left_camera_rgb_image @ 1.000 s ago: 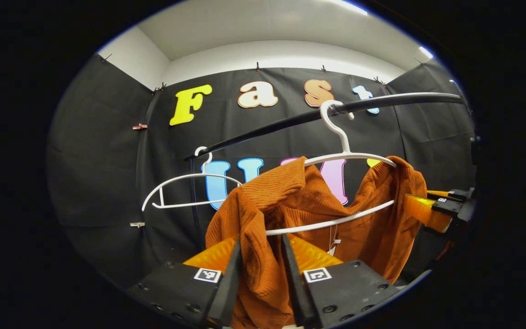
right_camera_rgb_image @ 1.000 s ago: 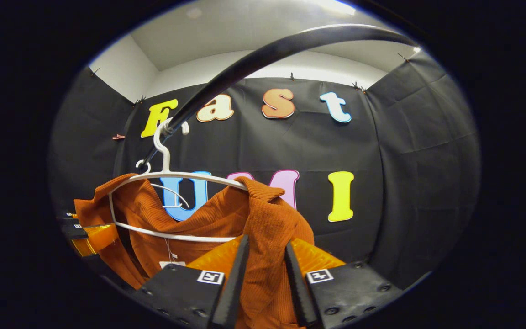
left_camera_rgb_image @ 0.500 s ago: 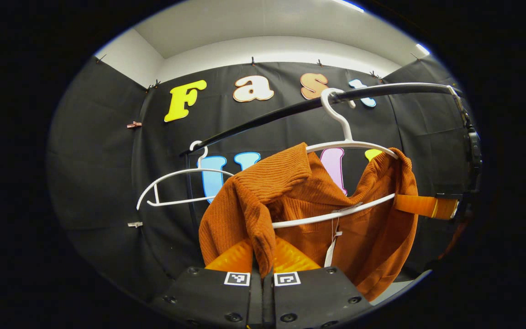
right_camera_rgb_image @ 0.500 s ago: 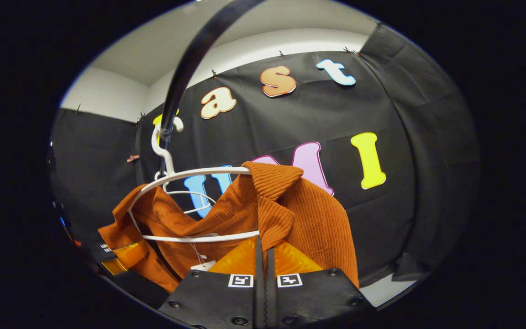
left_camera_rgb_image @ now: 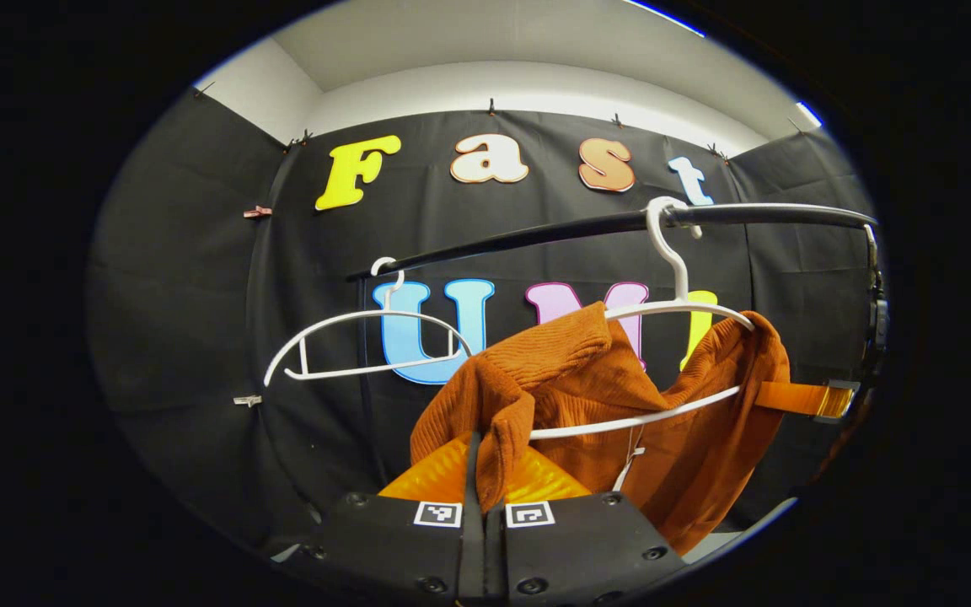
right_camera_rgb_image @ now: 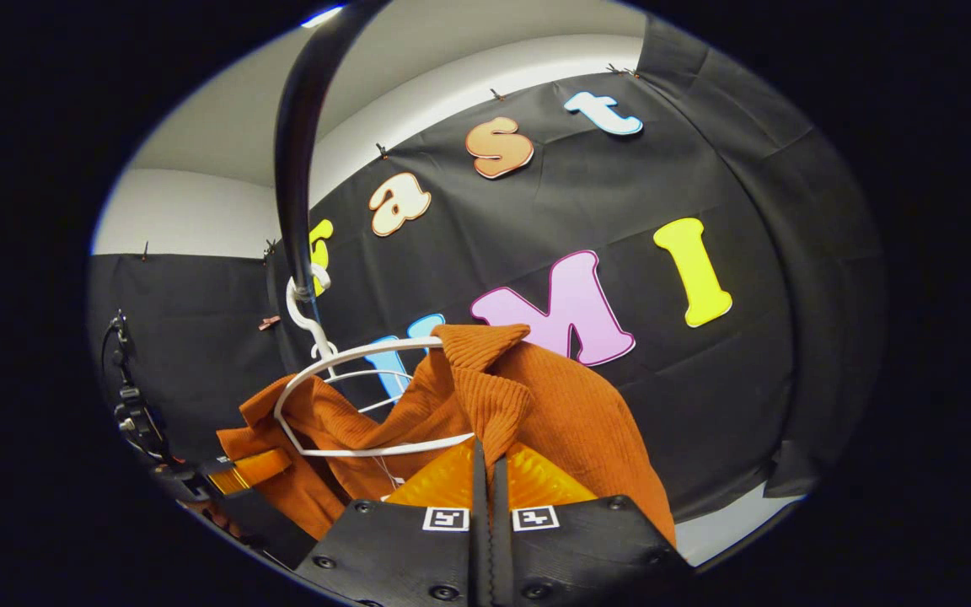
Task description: Grasp the clothes on the hanger with both hands and then place them into the laundry hamper below.
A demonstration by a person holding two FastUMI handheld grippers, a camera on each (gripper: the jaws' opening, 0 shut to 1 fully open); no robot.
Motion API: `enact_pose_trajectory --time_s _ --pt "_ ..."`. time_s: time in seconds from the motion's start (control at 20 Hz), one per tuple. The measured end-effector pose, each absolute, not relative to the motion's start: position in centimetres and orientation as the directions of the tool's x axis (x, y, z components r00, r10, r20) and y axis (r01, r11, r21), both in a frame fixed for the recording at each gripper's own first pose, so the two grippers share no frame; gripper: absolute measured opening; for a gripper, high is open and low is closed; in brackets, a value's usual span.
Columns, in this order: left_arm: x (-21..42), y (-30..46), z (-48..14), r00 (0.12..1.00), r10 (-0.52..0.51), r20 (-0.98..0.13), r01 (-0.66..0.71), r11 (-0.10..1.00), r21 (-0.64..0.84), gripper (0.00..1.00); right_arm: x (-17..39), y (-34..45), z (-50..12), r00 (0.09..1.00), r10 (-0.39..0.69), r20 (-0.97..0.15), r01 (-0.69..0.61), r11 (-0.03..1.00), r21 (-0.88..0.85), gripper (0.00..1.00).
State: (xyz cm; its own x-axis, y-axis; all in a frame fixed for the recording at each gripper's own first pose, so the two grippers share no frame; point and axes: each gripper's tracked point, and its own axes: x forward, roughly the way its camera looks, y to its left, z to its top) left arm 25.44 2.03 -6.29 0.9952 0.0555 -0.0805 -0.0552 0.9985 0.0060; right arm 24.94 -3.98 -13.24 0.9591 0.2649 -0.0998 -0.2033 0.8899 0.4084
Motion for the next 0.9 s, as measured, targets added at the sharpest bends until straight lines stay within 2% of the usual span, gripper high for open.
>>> enact_pose_trajectory --time_s 0.15,0.45,0.6,0.9 --pt "25.5 2.0 -6.7 0.995 0.061 -0.078 -0.06 0.998 0.022 0.05 25.9 -5.1 -14.5 0.959 0.259 -0.116 -0.189 0.887 0.421 0.04" --pt "25.5 2.3 -6.7 0.994 0.062 -0.089 -0.059 0.998 0.028 0.03 27.3 -8.0 -12.1 0.971 0.225 -0.082 -0.163 0.87 0.466 0.04" --pt "25.7 3.0 -6.4 0.993 0.067 -0.101 -0.066 0.998 0.014 0.03 28.6 -10.2 -10.2 0.983 0.182 -0.037 -0.138 0.848 0.512 0.04" --pt "26.5 4.5 -5.1 0.991 0.083 -0.106 -0.082 0.996 0.018 0.03 31.1 -14.2 -8.0 0.998 0.064 0.023 -0.067 0.879 0.473 0.04"
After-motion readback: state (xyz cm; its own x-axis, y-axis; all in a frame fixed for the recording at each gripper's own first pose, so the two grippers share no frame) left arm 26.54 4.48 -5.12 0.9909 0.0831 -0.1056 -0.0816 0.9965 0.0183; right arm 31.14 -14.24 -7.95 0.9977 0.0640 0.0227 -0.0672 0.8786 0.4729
